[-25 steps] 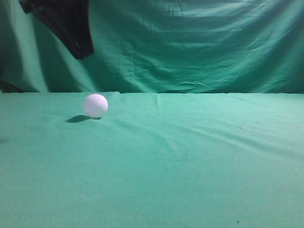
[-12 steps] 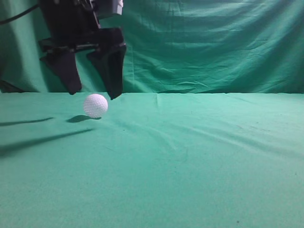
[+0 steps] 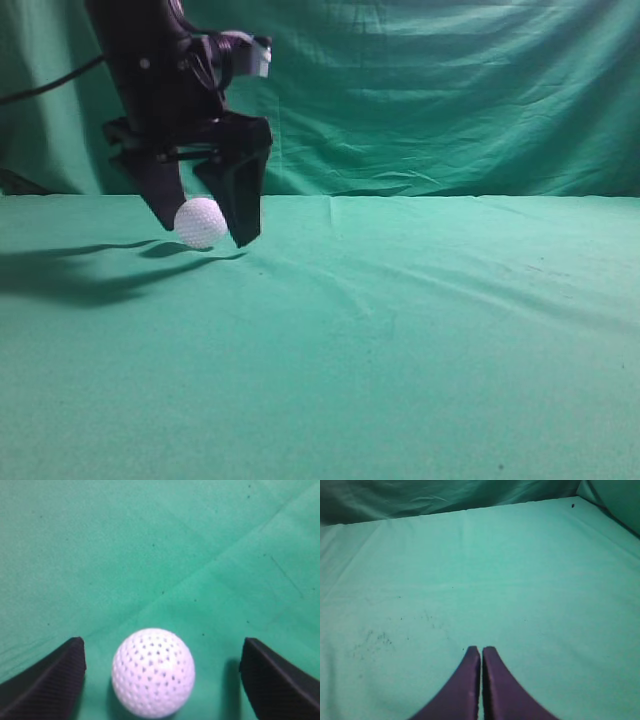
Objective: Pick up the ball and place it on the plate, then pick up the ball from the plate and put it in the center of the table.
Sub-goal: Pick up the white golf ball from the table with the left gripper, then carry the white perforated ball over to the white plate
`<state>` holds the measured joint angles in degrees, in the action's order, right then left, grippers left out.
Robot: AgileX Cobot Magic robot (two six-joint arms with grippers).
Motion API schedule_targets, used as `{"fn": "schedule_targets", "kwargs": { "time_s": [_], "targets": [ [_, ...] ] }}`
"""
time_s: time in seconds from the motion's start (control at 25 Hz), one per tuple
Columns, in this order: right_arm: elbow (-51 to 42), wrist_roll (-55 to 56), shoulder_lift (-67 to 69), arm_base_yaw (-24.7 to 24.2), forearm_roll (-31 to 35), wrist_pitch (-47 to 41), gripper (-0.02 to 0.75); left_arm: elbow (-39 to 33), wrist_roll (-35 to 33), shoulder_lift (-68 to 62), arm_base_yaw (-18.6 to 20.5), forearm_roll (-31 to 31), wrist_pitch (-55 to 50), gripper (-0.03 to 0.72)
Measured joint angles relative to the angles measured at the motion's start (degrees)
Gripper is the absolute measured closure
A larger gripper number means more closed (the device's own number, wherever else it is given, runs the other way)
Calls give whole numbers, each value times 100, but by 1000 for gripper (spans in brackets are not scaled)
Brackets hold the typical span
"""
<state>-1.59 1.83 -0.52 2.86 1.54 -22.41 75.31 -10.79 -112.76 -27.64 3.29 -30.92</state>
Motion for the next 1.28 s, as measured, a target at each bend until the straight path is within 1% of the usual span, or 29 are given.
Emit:
{"fn": "schedule_targets", "kwargs": {
  "time_s": [0.16,0.2,0.28,0.36,0.4,0.52,0.68,0.8,0.88,1.0,1.08,1.28],
  "targets": [
    [0,0,0,0,0,0,738,53,3,-153,0,-23,0,90],
    [0,0,0,0,0,0,738,53,13,-153,0,-23,0,148],
    [0,0,0,0,0,0,738,53,13,-162,0,-35,0,221],
    [0,0,0,0,0,0,738,53,13,-162,0,-86,0,354],
    [0,0,0,0,0,0,738,62,13,-162,-10,-100,11,391],
    [0,0,0,0,0,0,738,157,13,-162,-8,-130,-55,388],
    [0,0,0,0,0,0,738,519,173,8,-8,-151,-622,388],
    [0,0,0,0,0,0,738,613,513,566,6,-275,-982,388],
    [0,0,0,0,0,0,738,627,650,1032,139,-301,-1307,388],
    [0,0,0,0,0,0,738,519,745,1584,510,-329,-1680,388],
    [0,0,0,0,0,0,738,183,759,1983,868,-330,-1703,388],
    [0,0,0,0,0,0,738,-943,989,2597,2127,-433,-1496,388]
  ]
}}
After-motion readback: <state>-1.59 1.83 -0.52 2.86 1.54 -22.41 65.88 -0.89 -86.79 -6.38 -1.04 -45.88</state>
